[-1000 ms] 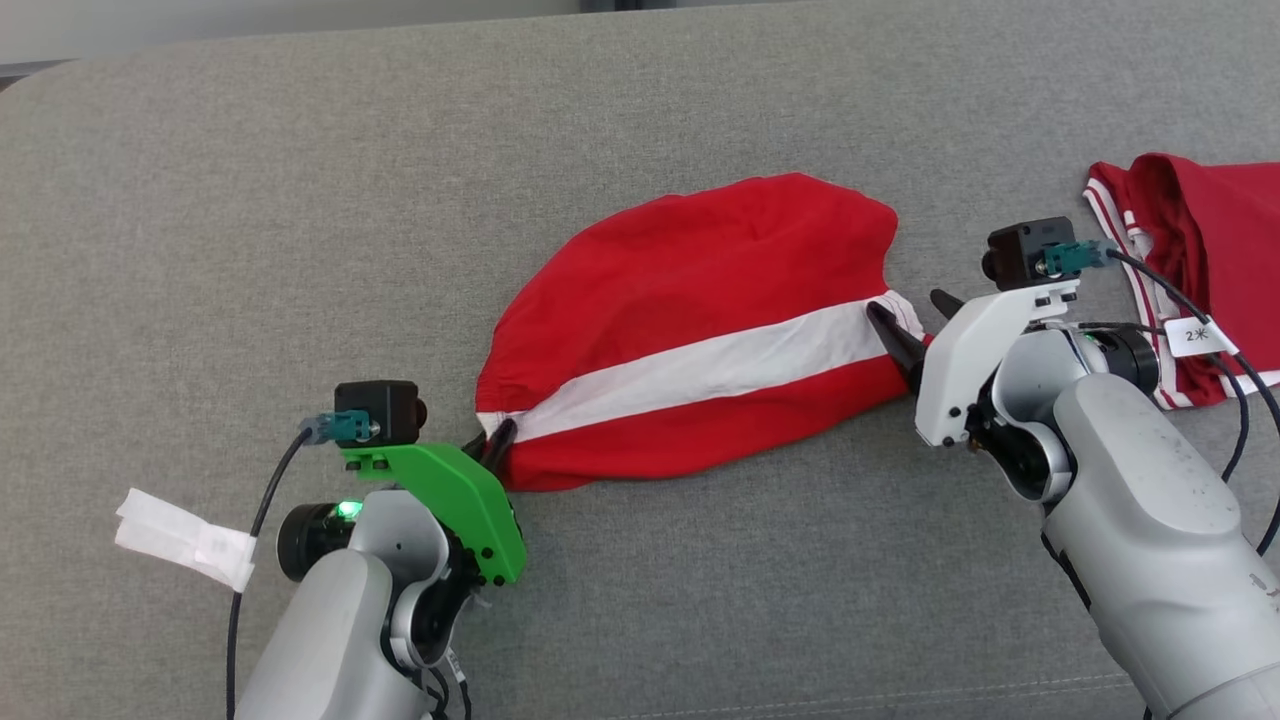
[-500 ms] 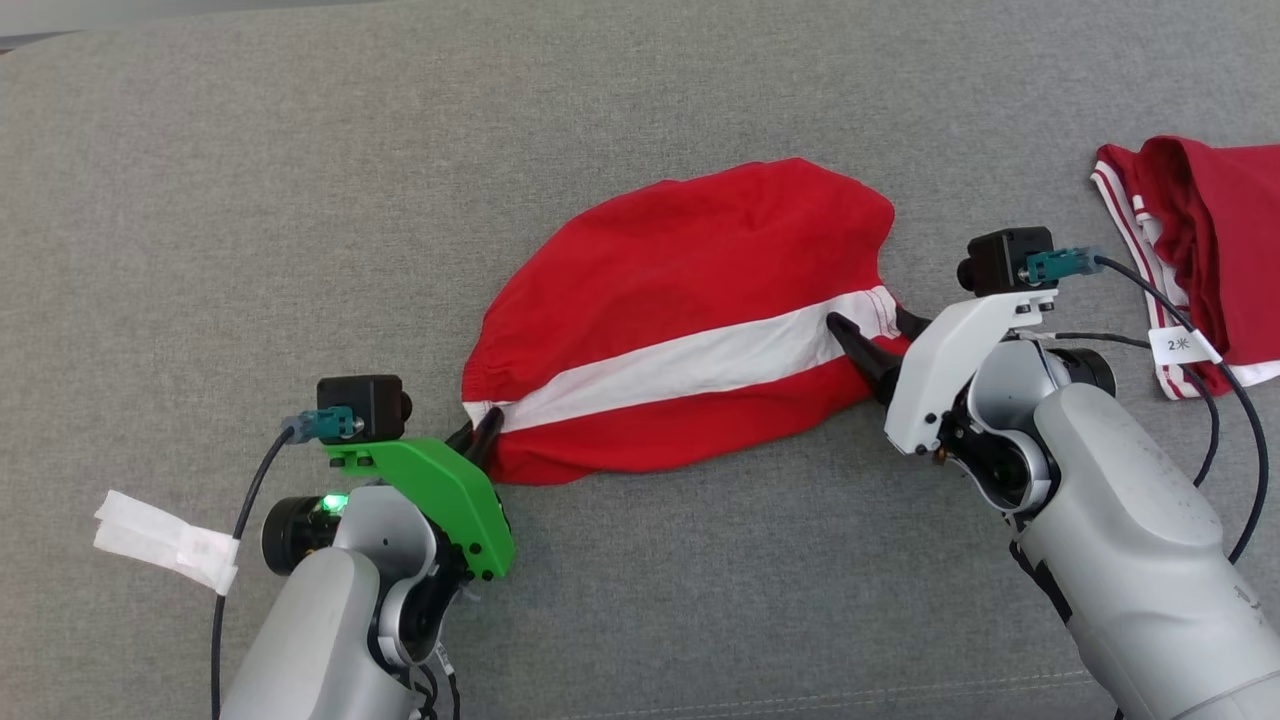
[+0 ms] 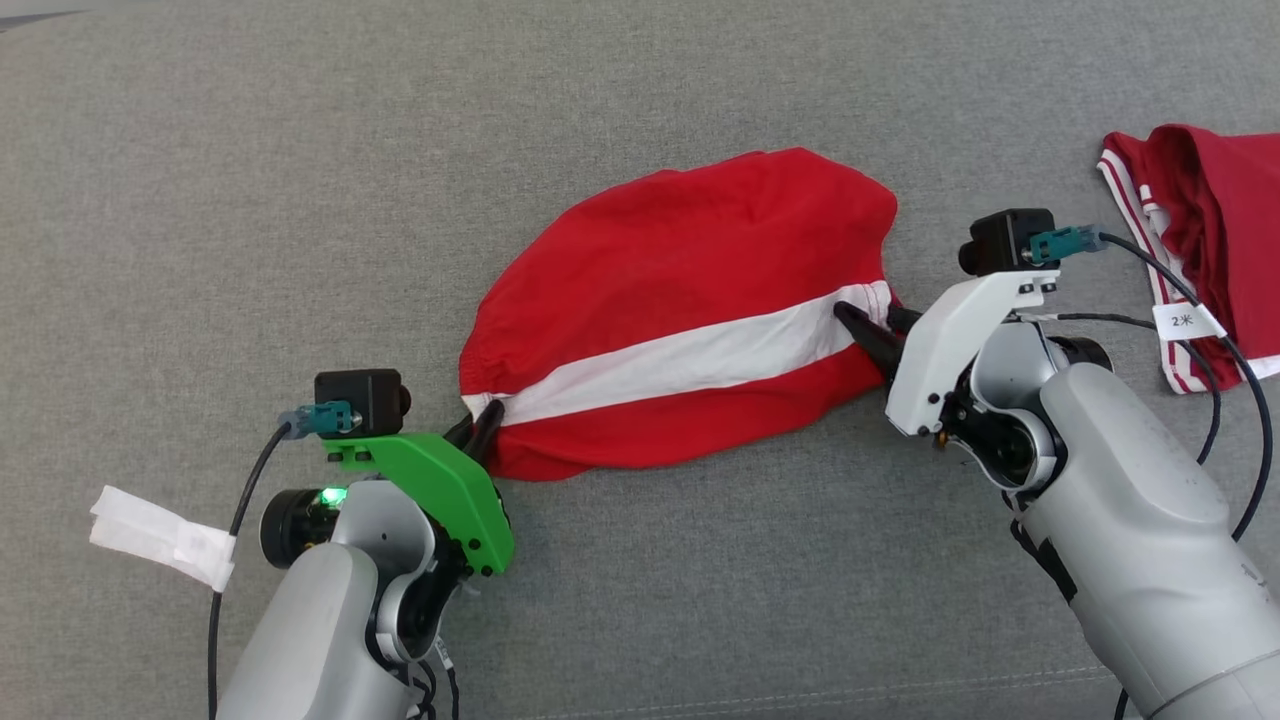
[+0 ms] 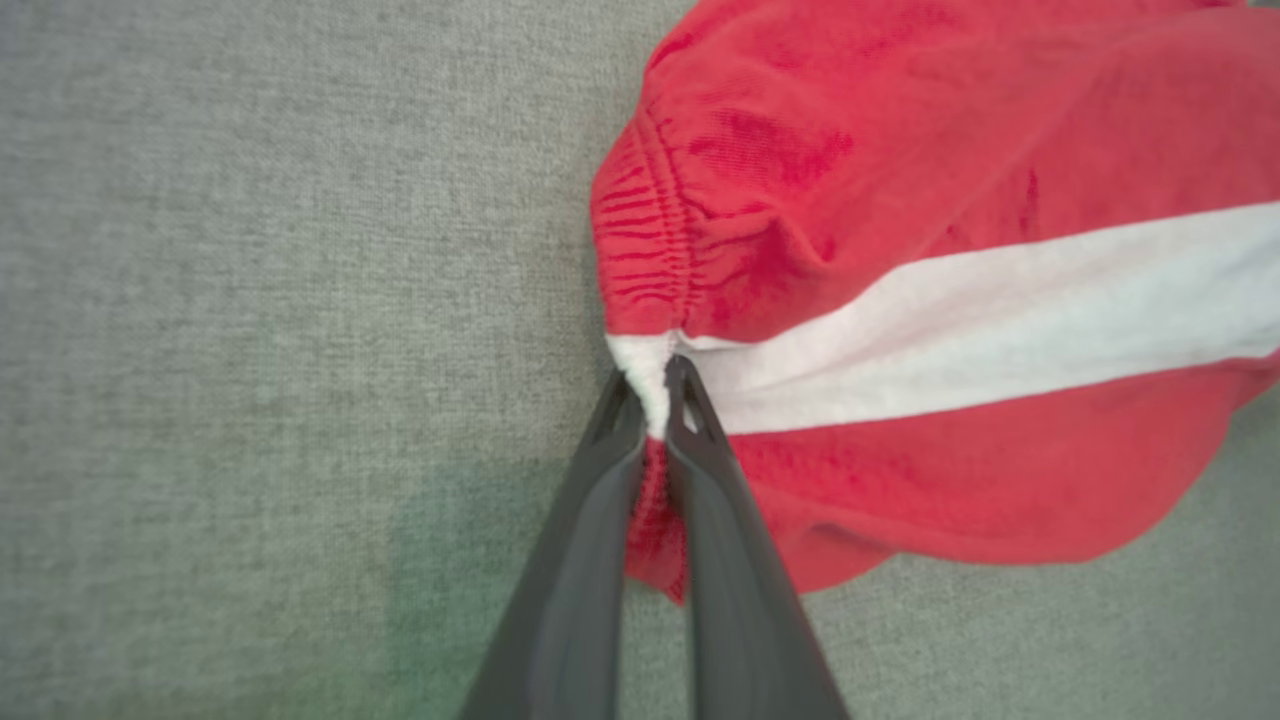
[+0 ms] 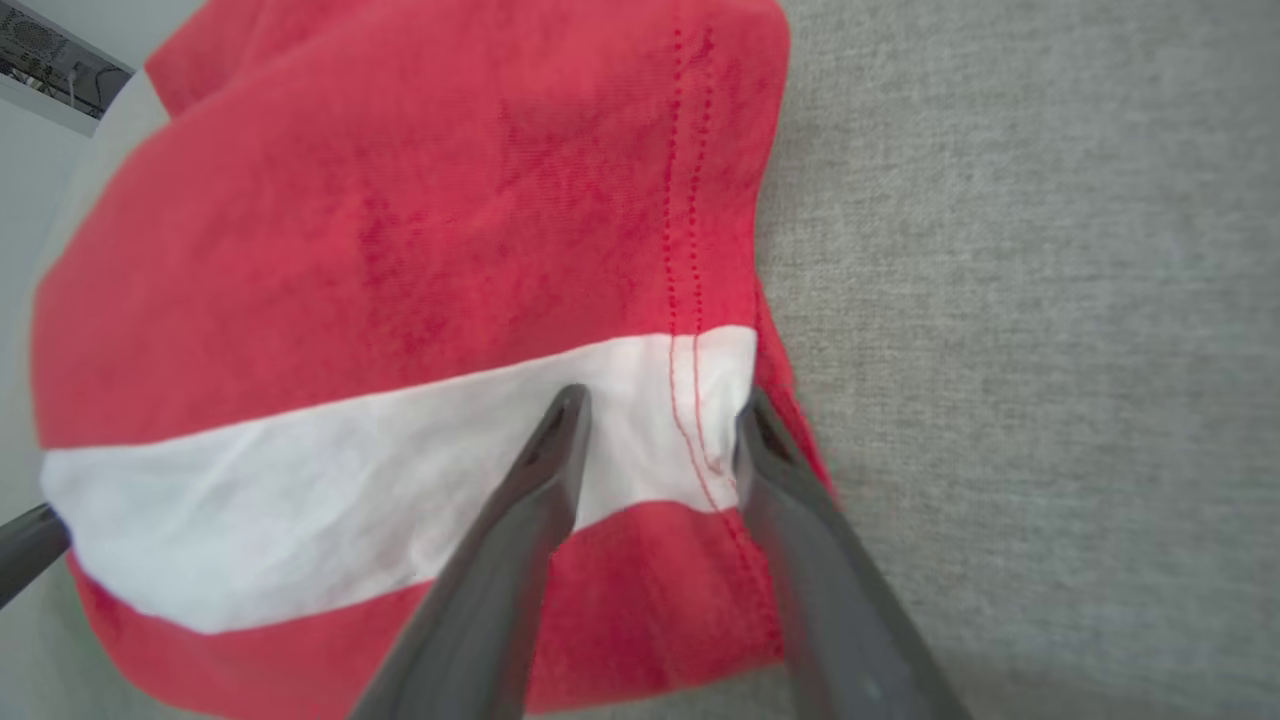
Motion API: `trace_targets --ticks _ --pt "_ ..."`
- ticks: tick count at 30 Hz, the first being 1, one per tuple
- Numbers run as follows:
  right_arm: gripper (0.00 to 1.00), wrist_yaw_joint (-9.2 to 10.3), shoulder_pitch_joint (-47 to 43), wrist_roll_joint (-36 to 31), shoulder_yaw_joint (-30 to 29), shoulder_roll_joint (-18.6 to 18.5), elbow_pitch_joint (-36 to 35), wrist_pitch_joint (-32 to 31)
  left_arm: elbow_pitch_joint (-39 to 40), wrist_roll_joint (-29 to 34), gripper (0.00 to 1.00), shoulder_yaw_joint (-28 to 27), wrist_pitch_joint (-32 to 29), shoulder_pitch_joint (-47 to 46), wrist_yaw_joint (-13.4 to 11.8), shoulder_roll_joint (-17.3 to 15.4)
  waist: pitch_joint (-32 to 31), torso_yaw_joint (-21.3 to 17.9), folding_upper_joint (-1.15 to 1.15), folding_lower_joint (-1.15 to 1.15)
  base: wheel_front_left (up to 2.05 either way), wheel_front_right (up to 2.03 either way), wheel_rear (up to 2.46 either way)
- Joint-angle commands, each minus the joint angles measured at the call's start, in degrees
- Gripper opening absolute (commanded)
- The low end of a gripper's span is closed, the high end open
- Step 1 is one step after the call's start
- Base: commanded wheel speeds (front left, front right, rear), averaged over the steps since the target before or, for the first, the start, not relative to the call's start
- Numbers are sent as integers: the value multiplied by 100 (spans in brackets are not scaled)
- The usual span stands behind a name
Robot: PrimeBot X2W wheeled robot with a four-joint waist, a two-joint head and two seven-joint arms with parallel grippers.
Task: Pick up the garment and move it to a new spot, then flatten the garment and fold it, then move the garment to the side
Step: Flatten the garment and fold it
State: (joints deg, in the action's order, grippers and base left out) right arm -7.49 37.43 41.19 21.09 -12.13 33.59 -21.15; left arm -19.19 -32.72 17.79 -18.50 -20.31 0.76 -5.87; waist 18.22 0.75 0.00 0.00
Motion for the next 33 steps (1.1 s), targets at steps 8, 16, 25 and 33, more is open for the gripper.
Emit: trace_targets --ticks 8,16,25,33 --pt "0 0 18 19 254 -118 -194 341 -21 -98 0 -49 132 -23 8 -50 -66 -17 0 0 0 0 0" --pt "0 0 -298 266 32 -294 -973 762 419 -509 0 -338 782 -106 250 75 -384 -81 0 0 0 0 0" --pt "0 -1 -688 649 -653 -464 -2317 872 1286 -1285 0 -509 987 -410 470 210 -765 -133 0 0 0 0 0" --pt "0 -1 -190 425 -1251 -443 -3182 646 1751 -2231 0 -695 499 -1268 461 234 -779 -335 0 0 0 0 0"
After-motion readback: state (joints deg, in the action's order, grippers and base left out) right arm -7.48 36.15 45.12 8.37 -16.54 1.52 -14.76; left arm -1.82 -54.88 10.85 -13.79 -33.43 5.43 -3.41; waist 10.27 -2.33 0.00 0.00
